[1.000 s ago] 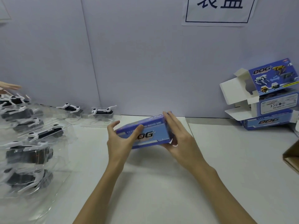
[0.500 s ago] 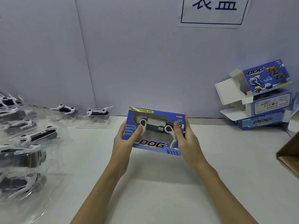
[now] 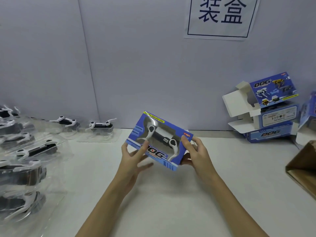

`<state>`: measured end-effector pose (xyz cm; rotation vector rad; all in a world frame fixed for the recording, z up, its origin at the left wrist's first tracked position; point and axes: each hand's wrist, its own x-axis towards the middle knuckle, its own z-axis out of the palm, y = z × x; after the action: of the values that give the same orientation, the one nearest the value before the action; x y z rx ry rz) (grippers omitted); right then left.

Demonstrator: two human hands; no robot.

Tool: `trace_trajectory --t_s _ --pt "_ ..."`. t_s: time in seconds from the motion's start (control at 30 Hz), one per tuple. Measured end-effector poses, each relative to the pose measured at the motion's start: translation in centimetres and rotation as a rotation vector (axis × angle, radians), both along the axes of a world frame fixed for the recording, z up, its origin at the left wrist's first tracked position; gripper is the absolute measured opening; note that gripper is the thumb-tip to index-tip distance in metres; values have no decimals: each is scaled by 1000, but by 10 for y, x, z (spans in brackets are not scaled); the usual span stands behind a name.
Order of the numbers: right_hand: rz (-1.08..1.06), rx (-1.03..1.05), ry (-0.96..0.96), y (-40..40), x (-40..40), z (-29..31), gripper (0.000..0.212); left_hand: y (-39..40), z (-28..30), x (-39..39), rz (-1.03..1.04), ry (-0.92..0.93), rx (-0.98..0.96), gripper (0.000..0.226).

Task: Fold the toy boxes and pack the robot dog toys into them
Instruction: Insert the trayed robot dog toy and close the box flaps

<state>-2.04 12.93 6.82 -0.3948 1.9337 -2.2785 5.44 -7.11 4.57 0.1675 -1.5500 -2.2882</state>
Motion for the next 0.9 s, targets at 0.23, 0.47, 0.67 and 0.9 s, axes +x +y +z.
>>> trace_trajectory --t_s 0.23,0.47,0.67,0.9 --pt "220 328 -38 15 3 10 71 -6 3 -2 23 22 72 45" --pt "373 521 6 25 10 16 59 -1 -8 -10 -103 17 -27 46" --pt "-57 115 -48 58 -10 41 63 -5 -14 -16 104 -83 -142 65" --pt "-698 -702 185 129 -28 61 94 -7 -19 -17 77 -92 -225 65"
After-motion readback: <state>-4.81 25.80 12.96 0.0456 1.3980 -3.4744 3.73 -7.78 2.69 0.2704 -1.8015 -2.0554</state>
